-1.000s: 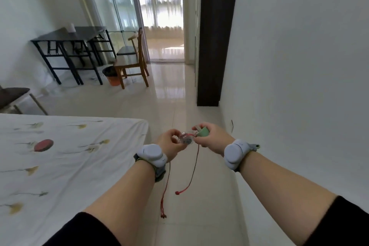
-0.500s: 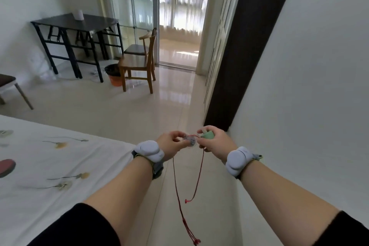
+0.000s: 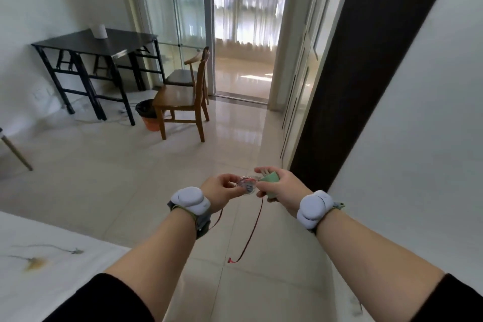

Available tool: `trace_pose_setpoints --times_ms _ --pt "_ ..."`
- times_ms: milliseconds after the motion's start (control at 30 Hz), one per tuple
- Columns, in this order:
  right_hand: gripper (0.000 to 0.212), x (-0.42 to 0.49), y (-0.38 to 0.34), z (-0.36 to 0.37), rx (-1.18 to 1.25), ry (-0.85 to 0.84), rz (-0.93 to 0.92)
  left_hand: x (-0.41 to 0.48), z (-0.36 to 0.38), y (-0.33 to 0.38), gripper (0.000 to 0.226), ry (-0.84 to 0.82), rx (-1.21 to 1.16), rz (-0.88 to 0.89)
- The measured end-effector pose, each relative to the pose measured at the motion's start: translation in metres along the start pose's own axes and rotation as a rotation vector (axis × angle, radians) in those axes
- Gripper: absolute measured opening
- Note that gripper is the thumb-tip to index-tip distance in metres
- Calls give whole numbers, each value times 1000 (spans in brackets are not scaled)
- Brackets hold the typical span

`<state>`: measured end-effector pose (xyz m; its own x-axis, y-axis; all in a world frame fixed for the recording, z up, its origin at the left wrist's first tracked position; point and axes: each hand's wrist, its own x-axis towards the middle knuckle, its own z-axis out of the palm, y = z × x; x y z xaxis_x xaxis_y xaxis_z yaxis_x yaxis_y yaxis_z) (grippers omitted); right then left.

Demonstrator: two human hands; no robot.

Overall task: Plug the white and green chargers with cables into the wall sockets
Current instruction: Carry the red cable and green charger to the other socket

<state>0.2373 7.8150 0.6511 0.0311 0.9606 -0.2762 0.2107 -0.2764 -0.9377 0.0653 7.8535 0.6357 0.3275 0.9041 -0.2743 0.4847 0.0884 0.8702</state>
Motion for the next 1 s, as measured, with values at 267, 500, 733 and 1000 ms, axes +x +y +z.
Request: trace_pose_setpoints --times_ms 267,500,733,1000 --pt "21 175 -55 -9 8 -175 14 128 -61 17 40 109 60 -88" --pt "25 324 -99 41 -63 -277 -34 237 -148 -11 36 276 -149 -148" --pt "29 444 -145 70 -187 -313 -36 349 -227 -18 38 147 -204 -166" --pt "24 578 -191 121 -206 -410 -51 443 -323 -27 20 174 -194 -195"
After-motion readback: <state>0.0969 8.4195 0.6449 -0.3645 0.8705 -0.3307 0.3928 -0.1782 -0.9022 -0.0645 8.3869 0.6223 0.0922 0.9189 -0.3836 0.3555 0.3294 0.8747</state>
